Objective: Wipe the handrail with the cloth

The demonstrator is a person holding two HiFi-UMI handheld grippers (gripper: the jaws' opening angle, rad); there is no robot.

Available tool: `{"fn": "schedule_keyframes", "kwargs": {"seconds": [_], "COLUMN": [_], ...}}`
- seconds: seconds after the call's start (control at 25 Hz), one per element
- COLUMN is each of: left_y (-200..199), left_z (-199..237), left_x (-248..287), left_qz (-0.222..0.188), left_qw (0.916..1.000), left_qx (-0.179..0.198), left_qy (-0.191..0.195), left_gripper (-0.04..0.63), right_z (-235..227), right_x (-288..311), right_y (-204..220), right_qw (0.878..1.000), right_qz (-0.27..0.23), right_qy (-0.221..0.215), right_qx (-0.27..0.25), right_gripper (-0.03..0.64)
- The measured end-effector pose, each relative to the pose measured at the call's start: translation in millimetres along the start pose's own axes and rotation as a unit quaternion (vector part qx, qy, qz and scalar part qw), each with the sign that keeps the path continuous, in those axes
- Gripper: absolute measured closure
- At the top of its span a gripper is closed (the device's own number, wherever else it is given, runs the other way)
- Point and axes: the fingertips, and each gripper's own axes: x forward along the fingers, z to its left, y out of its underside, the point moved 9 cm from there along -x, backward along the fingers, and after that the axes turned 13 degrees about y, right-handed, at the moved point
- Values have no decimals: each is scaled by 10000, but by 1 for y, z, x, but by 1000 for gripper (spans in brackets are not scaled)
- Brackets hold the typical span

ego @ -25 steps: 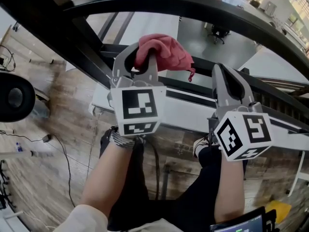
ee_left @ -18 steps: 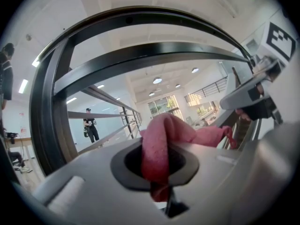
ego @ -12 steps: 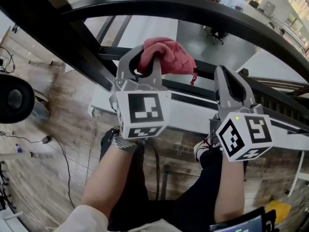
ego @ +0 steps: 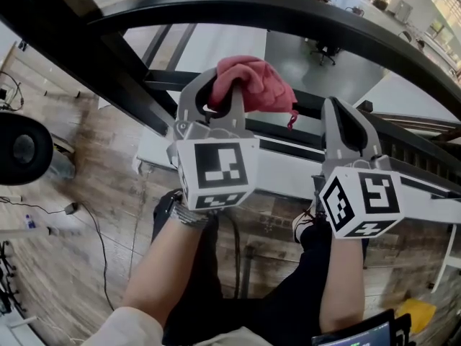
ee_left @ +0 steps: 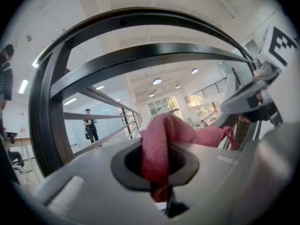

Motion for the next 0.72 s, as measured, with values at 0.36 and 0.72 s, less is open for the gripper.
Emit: {"fn": "schedule_keyframes", "kwargs": {"seconds": [0.36,0.72], "left_y": [2,5], "left_z": [2,6], "left_x": [1,2], "left_qz": [25,17], "left_qw": [10000,9999], "left_qx": [86,135], "left_qy": [5,-66], "left_gripper": [566,566], "right_z": [-15,-29], "right_x": [-6,-14], "right_y": [6,3], "right_qw": [10000,9998], "right_qz": [-30,-70], "right_qy": [80,121], "right_qx": [-4,148], "right_gripper": [615,615]}}
